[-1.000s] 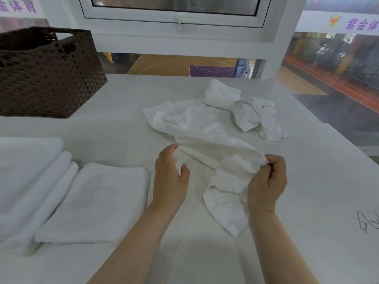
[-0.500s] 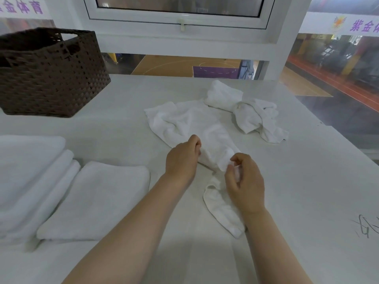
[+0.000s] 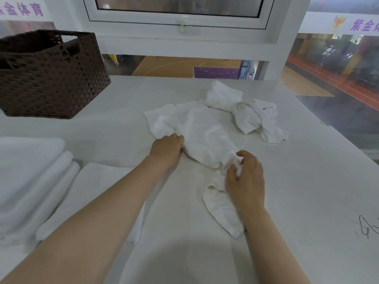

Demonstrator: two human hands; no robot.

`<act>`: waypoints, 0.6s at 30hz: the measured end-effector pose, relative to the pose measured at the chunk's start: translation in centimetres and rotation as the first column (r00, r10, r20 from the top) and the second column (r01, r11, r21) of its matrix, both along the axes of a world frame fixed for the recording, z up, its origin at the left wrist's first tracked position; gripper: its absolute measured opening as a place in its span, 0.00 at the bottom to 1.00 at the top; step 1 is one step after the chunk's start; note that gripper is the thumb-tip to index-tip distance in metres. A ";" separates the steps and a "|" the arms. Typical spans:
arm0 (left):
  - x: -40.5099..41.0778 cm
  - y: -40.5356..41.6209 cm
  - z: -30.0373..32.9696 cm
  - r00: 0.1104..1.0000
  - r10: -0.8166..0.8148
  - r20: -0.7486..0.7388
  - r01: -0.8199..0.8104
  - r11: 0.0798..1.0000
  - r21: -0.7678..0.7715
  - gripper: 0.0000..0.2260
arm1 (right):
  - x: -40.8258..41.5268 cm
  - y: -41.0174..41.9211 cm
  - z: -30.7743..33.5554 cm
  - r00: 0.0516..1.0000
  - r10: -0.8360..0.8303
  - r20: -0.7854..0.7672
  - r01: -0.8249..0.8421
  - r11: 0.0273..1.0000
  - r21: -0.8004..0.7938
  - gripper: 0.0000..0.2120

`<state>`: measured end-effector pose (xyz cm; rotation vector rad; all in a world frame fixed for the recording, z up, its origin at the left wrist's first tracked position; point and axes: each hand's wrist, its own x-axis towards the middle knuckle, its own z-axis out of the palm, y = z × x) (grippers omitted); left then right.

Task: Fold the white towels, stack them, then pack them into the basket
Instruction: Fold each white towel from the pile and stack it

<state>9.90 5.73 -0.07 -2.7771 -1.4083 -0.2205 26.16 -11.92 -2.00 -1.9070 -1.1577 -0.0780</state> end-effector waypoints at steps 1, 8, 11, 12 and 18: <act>0.2 -0.6 0.4 1.000 -0.012 0.005 0.012 1.000 -0.027 0.10 | 0.0 0.1 -0.1 0.999 0.026 0.033 -0.026 1.000 0.008 0.15; 2.0 -8.5 3.1 0.930 -0.221 0.294 0.313 0.895 -0.317 0.06 | 0.3 0.3 -0.9 0.970 0.193 0.145 -0.180 0.979 -0.098 0.25; -0.2 -8.0 2.4 0.937 -0.188 0.296 0.290 0.890 -0.352 0.09 | 0.6 0.3 -1.1 0.988 0.118 0.098 -0.114 0.992 -0.045 0.11; -1.3 -7.3 2.1 0.965 -0.166 0.205 0.232 0.905 -0.356 0.14 | 0.6 0.3 -1.1 0.991 0.101 0.084 -0.098 0.994 -0.037 0.08; -8.3 -2.2 1.3 0.970 0.114 -0.213 -0.188 0.912 -0.366 0.24 | 0.8 0.6 -1.4 0.998 0.040 0.047 -0.038 0.999 -0.031 0.06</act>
